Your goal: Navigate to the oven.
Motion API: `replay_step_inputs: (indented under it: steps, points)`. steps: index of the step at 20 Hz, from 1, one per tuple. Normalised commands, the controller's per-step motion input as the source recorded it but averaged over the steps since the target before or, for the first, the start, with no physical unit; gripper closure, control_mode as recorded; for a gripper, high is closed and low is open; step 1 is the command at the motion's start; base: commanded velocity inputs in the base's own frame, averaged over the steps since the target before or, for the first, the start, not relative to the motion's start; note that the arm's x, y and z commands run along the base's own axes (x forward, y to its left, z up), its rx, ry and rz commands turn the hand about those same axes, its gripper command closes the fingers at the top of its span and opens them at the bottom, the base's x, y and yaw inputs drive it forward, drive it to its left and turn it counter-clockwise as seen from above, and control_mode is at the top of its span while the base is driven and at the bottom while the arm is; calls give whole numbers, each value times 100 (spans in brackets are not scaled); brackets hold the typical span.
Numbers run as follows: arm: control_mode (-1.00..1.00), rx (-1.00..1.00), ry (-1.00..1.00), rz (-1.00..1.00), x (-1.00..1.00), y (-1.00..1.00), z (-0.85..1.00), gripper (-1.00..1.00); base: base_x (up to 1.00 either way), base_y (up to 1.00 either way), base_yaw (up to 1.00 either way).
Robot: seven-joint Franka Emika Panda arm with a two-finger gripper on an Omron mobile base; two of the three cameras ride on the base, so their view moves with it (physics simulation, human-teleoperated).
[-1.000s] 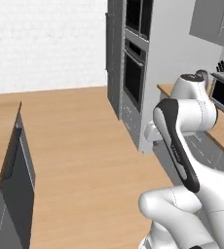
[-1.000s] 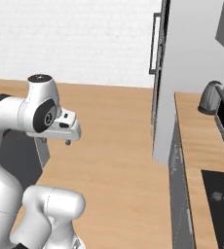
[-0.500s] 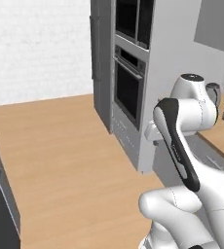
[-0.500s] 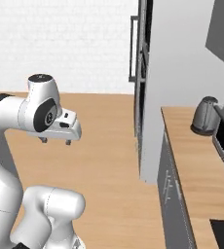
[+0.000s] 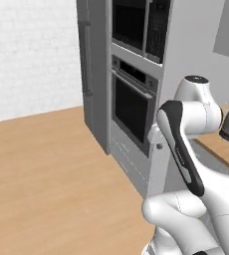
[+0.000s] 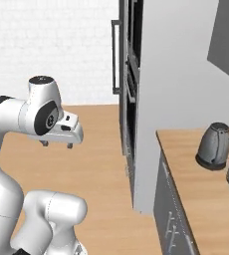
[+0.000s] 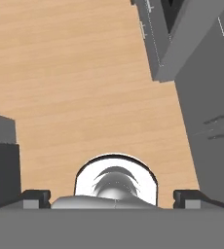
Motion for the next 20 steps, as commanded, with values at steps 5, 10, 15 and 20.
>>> replay_step_inputs:
  steps: [5, 10, 15, 20]
  points:
    - [100, 0, 0, 0, 0, 0, 0, -100, 100, 39, -25]
    - [100, 0, 0, 0, 0, 0, 0, -100, 98, 37, -26]
    - [100, 0, 0, 0, 0, 0, 0, -100, 83, 25, -32]
    - [100, 0, 0, 0, 0, 0, 0, -100, 43, 17, -37]
